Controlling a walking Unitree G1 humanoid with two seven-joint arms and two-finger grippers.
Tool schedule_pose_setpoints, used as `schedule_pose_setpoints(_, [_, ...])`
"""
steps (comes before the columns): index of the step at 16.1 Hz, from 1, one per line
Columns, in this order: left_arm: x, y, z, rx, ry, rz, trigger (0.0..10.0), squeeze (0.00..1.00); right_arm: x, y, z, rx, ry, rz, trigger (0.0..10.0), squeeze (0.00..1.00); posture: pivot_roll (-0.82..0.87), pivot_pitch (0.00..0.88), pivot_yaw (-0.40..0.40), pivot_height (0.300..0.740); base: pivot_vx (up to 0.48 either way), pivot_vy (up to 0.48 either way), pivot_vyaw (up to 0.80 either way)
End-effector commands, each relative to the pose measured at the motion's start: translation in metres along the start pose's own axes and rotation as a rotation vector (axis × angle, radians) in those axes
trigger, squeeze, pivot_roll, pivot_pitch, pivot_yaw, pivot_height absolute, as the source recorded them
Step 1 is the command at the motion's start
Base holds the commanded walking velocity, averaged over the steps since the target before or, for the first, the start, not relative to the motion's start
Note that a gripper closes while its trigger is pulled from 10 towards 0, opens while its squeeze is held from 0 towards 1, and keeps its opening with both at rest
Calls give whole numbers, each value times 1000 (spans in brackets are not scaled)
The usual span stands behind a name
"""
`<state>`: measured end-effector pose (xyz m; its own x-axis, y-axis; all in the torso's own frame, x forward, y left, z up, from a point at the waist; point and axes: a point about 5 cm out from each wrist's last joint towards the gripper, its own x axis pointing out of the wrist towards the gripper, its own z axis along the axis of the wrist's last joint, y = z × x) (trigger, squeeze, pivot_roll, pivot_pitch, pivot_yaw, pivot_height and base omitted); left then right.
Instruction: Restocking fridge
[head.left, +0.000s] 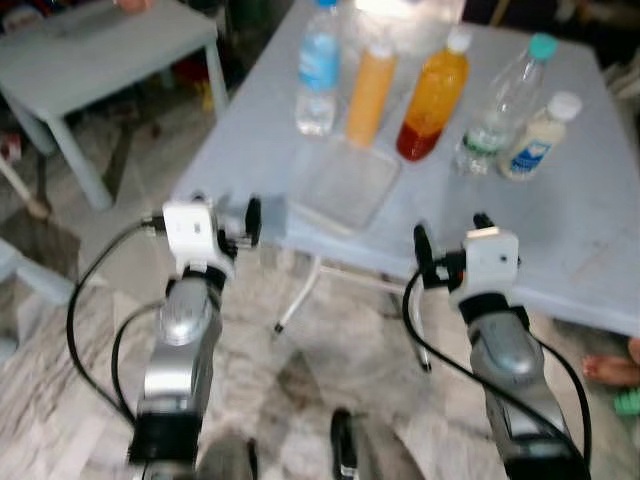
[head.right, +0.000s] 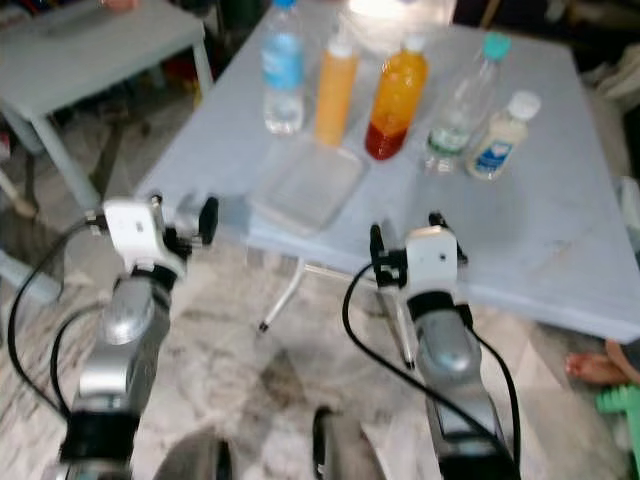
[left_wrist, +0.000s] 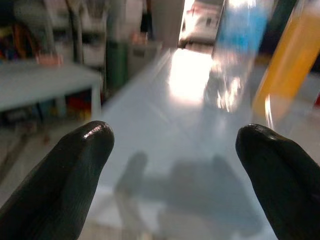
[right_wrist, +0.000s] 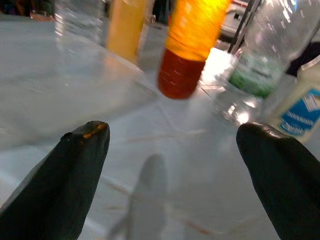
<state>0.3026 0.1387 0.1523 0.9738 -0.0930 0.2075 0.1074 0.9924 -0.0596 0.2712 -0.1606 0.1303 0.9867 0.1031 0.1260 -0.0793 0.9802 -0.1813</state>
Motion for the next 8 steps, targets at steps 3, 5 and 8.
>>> schedule_pose_setpoints(3, [-6, 6, 0, 9, 2, 8, 10000, 0, -2, 6, 5, 14, -24, -2, 10000, 0, -16, 168, -61, 740, 0, 143, 0])
schedule_pose_setpoints(5, [-9, 8, -5, 12, 20, 15, 10000, 0, -4, 0, 6, 15, -27, -52, 10000, 0, -15, 165, -62, 740, 0, 0, 0])
schedule_pose_setpoints(8, [-15, 9, -13, 30, 59, 6, 10000, 0, 3, -23, 6, 93, -1, -179, 10000, 0, -15, 167, -58, 740, 0, 0, 0])
